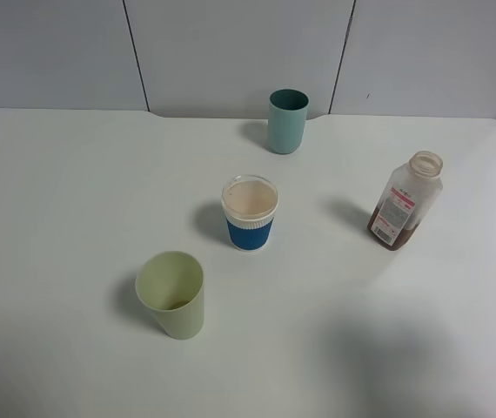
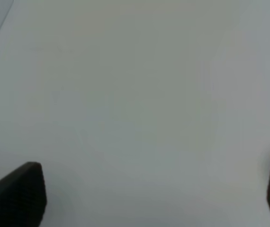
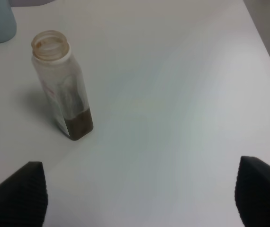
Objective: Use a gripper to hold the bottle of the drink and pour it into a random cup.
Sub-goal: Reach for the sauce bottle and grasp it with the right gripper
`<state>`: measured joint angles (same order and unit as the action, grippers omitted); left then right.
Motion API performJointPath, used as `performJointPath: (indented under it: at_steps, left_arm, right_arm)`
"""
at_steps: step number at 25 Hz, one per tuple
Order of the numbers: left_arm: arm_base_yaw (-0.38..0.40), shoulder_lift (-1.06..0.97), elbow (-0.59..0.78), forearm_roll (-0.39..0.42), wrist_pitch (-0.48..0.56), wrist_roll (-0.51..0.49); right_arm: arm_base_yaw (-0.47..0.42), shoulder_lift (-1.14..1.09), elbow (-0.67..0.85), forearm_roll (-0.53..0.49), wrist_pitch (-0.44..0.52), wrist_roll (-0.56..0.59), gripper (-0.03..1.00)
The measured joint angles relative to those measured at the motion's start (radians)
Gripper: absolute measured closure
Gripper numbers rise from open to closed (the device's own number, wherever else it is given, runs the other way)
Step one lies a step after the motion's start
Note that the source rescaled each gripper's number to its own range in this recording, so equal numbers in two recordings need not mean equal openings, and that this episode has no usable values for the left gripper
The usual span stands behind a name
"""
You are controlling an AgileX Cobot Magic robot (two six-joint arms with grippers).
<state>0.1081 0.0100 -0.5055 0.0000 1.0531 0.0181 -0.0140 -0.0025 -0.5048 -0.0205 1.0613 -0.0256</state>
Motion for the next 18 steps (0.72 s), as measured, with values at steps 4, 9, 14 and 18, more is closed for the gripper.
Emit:
performJointPath:
  at_steps: [4, 9, 14, 18]
  left_arm:
    - [0.000, 0.000, 0.000, 0.000, 0.001, 0.000]
    - [0.000, 0.000, 0.000, 0.000, 0.001, 0.000]
    - [0.000, 0.000, 0.000, 0.000, 0.001, 0.000]
    - [0.000, 0.000, 0.000, 0.000, 0.001, 0.000]
  right_arm:
    - [0.000, 0.000, 0.000, 0.000, 0.000, 0.000, 0.30]
    - [0.000, 0.000, 0.000, 0.000, 0.000, 0.000, 0.30]
    - [0.000, 0.000, 0.000, 0.000, 0.000, 0.000, 0.30]
    - [0.000, 0.000, 0.000, 0.000, 0.000, 0.000, 0.30]
